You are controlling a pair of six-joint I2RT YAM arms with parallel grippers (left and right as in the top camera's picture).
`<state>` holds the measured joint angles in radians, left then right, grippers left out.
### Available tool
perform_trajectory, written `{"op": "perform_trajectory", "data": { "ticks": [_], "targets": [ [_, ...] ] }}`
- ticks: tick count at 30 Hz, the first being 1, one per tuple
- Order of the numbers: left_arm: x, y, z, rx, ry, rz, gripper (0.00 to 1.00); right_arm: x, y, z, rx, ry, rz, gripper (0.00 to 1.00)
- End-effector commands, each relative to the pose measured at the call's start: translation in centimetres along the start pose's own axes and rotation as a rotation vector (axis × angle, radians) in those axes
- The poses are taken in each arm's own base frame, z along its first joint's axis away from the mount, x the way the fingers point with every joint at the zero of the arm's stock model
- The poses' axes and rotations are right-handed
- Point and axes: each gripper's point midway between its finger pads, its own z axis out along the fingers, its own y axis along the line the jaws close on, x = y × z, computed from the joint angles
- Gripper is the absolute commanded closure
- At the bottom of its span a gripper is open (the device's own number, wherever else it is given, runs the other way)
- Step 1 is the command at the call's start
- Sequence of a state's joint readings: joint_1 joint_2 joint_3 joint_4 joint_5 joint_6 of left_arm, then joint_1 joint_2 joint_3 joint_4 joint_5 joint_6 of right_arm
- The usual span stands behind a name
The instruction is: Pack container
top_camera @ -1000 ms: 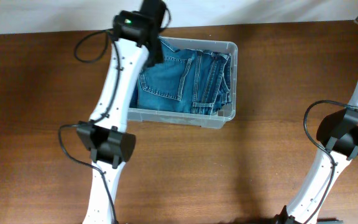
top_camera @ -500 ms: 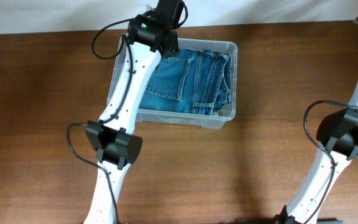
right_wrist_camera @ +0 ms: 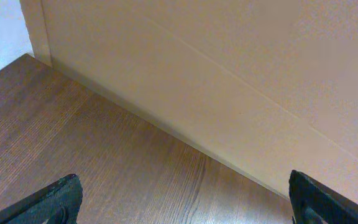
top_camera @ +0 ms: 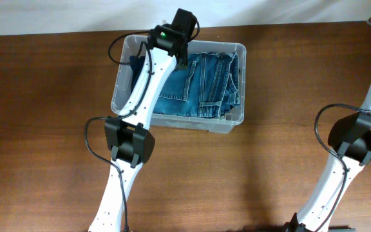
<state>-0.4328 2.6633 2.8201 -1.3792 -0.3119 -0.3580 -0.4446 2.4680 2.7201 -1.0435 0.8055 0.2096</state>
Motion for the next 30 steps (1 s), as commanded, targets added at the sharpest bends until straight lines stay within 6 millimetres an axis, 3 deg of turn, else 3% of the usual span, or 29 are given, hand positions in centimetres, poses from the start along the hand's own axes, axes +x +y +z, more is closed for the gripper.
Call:
{"op": "perform_trajectory", "data": {
  "ticks": [1,6,10,15,21,23,25,26,28,30],
  "targets": [
    [0.9,0.9,2.6,-0.073,0.033,0.073,1.00,-1.2,-0.8,-0.9,0.000,-0.028,0.034,0.02],
    [-5.2,2.5,-5.8,-0.051,-0.226,-0.022,0.99,-1.2,-0.8,-0.9,0.000,-0.028,0.034,0.02],
    [-8.2,3.3,-11.5,0.009,-0.383,-0.088,0.99,-1.2,-0.8,-0.9,0.000,-0.028,0.034,0.02],
    [-8.7,4.8,-15.6,0.026,-0.440,-0.114,0.98,-1.2,-0.8,-0.9,0.000,-0.028,0.034,0.02],
    [-7.9,12.6,-20.6,-0.109,-0.466,-0.197,0.93,-1.2,-0.8,-0.9,0.000,-0.028,0.034,0.01],
    [-7.2,15.0,-22.8,-0.123,-0.473,-0.227,0.86,-1.2,-0.8,-0.9,0.000,-0.028,0.034,0.02],
    [-6.2,17.1,-25.1,-0.135,-0.480,-0.249,0.69,-1.2,-0.8,-0.9,0.000,-0.028,0.034,0.02],
    [-5.2,18.9,-27.0,-0.147,-0.486,-0.269,0.41,-1.2,-0.8,-0.9,0.000,-0.028,0.034,0.02],
    [-3.7,21.2,-29.2,-0.163,-0.490,-0.294,0.01,-1.2,-0.8,-0.9,0.000,-0.028,0.034,0.02],
    [-2.2,23.6,-32.1,-0.181,-0.517,-0.318,0.01,-1.2,-0.8,-0.9,0.000,-0.028,0.034,0.02]
  ]
}}
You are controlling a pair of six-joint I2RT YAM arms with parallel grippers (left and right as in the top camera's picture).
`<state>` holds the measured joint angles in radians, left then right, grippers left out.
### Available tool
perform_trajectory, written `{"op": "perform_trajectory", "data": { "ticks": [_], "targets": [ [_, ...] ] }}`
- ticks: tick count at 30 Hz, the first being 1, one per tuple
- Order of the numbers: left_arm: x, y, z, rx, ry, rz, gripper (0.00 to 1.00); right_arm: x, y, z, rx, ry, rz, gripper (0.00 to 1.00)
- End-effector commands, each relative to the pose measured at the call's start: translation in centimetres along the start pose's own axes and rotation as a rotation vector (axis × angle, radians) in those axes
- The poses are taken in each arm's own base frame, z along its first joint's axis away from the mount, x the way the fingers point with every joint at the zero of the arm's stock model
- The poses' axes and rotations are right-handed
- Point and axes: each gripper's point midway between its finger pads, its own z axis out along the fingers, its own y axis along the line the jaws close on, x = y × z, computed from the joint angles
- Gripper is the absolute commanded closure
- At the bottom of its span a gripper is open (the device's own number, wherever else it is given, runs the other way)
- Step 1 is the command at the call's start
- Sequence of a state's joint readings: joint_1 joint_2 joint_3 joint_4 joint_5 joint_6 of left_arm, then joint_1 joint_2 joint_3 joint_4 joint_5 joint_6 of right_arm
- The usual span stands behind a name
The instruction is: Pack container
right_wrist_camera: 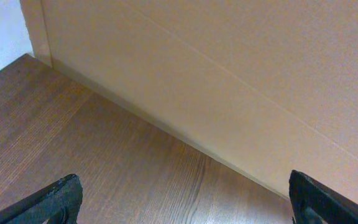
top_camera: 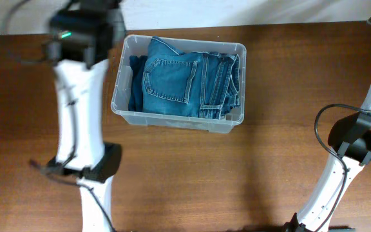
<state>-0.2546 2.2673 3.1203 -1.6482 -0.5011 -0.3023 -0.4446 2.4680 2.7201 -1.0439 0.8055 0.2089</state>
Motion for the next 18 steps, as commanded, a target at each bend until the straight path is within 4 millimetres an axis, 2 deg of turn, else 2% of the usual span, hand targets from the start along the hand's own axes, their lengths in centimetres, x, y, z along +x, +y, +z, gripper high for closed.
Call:
{"op": "perform_trajectory", "data": {
  "ticks": [1,5,8,12,13,18],
  "targets": [
    [-2.3,6.5,-7.5,-0.026,-0.131,-0.083,0.01,-1.2,-0.8,-0.9,0.000,-0.028,0.035,0.02],
    [-3.2,11.9,-13.2,-0.051,-0.245,-0.179,0.01,-1.2,-0.8,-0.9,0.000,-0.028,0.035,0.01],
    [-3.2,14.6,-16.7,-0.063,-0.313,-0.231,0.01,-1.2,-0.8,-0.9,0.000,-0.028,0.035,0.02],
    [-2.7,17.5,-21.1,-0.085,-0.395,-0.214,0.01,-1.2,-0.8,-0.9,0.000,-0.028,0.035,0.01],
    [-2.3,18.5,-23.0,-0.099,-0.427,-0.167,0.01,-1.2,-0.8,-0.9,0.000,-0.028,0.035,0.02],
    [-0.7,21.1,-28.8,-0.116,-0.535,-0.104,0.01,-1.2,-0.8,-0.9,0.000,-0.028,0.035,0.02]
  ]
}}
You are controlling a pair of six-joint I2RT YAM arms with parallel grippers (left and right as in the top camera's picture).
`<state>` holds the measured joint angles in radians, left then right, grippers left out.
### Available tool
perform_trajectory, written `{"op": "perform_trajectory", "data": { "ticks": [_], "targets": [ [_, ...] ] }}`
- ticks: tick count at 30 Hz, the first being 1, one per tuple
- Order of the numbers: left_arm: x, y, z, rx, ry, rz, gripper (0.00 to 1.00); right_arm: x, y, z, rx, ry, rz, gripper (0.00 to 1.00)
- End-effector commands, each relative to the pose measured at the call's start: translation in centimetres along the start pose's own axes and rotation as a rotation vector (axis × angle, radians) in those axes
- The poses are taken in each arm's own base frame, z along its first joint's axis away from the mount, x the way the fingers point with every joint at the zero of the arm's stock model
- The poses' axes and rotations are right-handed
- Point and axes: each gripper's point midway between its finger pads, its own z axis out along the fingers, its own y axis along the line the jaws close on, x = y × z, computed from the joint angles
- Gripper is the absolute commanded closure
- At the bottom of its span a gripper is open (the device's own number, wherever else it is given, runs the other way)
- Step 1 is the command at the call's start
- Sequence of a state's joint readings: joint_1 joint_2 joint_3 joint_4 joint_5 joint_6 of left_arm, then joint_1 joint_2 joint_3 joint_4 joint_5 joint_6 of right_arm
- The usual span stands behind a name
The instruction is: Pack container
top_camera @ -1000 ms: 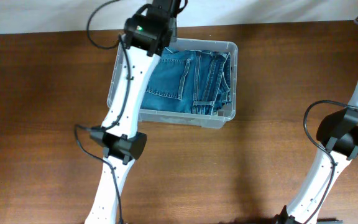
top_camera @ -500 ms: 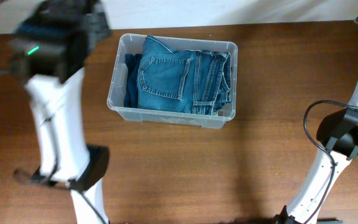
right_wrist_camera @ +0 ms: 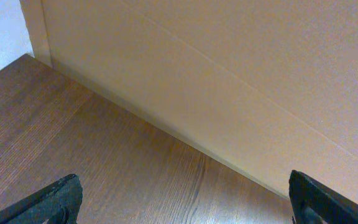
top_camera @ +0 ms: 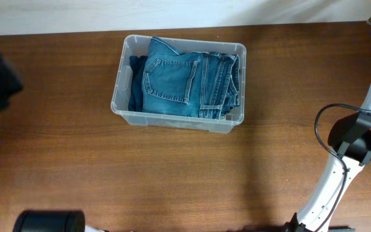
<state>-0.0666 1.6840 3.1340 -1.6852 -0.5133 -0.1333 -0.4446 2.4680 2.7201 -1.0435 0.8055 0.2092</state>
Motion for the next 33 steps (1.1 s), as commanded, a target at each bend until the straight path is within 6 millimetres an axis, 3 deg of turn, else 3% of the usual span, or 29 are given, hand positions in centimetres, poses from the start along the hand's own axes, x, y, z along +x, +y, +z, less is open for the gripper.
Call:
{"op": "perform_trajectory", "data": {
  "ticks": [1,11,15,20,25,33],
  "targets": [
    [-1.2,3.1,-5.1,-0.010,-0.100,0.068,0.01,-1.2,-0.8,-0.9,0.000,-0.028,0.034,0.02],
    [-1.8,7.7,-13.5,0.001,-0.263,-0.024,0.01,-1.2,-0.8,-0.9,0.000,-0.028,0.034,0.02],
    [-1.6,9.0,-15.6,-0.002,-0.304,-0.049,0.01,-1.2,-0.8,-0.9,0.000,-0.028,0.034,0.02],
    [-1.4,11.1,-16.5,-0.092,-0.319,-0.074,0.01,-1.2,-0.8,-0.9,0.000,-0.028,0.034,0.02],
    [-1.5,10.1,-16.4,-0.037,-0.319,-0.064,0.01,-1.2,-0.8,-0.9,0.000,-0.028,0.034,0.01],
    [-2.5,5.3,-17.1,0.244,-0.361,-0.035,0.01,-1.2,-0.8,-0.9,0.000,-0.028,0.034,0.01]
  ]
}}
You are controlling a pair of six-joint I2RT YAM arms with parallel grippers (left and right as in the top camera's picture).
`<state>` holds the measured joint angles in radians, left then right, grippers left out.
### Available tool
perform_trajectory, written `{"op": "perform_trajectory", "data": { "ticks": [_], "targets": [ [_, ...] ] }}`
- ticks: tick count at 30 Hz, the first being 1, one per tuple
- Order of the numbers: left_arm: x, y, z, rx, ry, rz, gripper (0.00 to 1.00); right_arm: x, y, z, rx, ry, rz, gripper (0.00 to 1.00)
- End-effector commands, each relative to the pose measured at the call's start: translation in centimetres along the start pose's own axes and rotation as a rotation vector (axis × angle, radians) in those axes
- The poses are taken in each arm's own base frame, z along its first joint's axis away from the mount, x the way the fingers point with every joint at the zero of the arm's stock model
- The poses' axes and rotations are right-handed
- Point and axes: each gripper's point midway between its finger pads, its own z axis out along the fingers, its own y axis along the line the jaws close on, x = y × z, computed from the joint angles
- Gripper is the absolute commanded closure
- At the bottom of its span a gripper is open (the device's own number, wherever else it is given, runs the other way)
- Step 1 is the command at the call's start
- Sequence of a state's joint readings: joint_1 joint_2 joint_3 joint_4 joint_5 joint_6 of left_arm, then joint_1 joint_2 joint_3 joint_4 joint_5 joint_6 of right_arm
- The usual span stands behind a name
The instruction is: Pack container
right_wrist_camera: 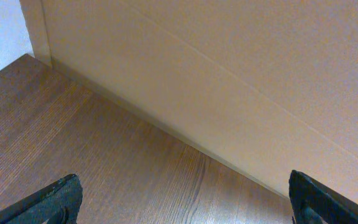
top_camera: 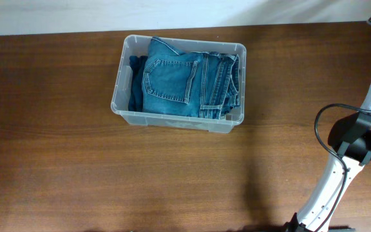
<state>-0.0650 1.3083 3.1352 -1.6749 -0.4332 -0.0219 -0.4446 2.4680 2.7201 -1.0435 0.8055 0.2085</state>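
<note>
A clear plastic container stands at the back middle of the wooden table. Folded blue jeans lie inside it and fill most of it. My right arm stands along the table's right edge, far from the container. In the right wrist view my right gripper is open, its dark fingertips wide apart with nothing between them, over bare wood near a wall. My left arm and gripper are out of view.
The brown wooden table stretches to the left of and in front of the container. A beige wall with a baseboard runs along the table's edge ahead of the right gripper.
The left arm, a dark blur at the table's left edge and bottom left corner before, is now out of the overhead view. The container, the jeans and the right arm have not moved.
At first my left arm reached over the container, its wrist above the jeans' back left part. Then it stood over the table left of the container, the jeans lying flat inside. Then it blurred at the left edge, and now it is gone from view.
</note>
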Motion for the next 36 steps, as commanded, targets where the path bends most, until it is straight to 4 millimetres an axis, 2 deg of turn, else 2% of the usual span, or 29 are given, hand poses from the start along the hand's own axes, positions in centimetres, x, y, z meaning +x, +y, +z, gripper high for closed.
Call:
{"op": "perform_trajectory", "data": {
  "ticks": [1,6,10,17,24,30,36],
  "targets": [
    [-0.8,-2.8,0.3,0.150,-0.028,0.005,0.01,-1.2,-0.8,-0.9,0.000,-0.028,0.035,0.02],
    [-1.1,-3.6,1.9,0.153,-0.027,0.005,0.01,-1.2,-0.8,-0.9,0.000,-0.028,0.035,0.02],
    [-0.8,-4.7,4.2,0.152,0.000,0.015,0.01,-1.2,-0.8,-0.9,0.000,-0.028,0.035,0.02],
    [1.4,-6.6,8.6,0.146,0.101,0.053,0.01,-1.2,-0.8,-0.9,0.000,-0.028,0.035,0.01],
    [3.4,-7.7,11.8,0.131,0.179,0.083,0.01,-1.2,-0.8,-0.9,0.000,-0.028,0.035,0.02],
    [4.9,-8.7,13.6,0.139,0.231,0.102,0.01,-1.2,-0.8,-0.9,0.000,-0.028,0.035,0.02],
    [5.7,-9.9,13.4,0.213,0.265,0.103,0.01,-1.2,-0.8,-0.9,0.000,-0.028,0.035,0.02]
  ]
}}
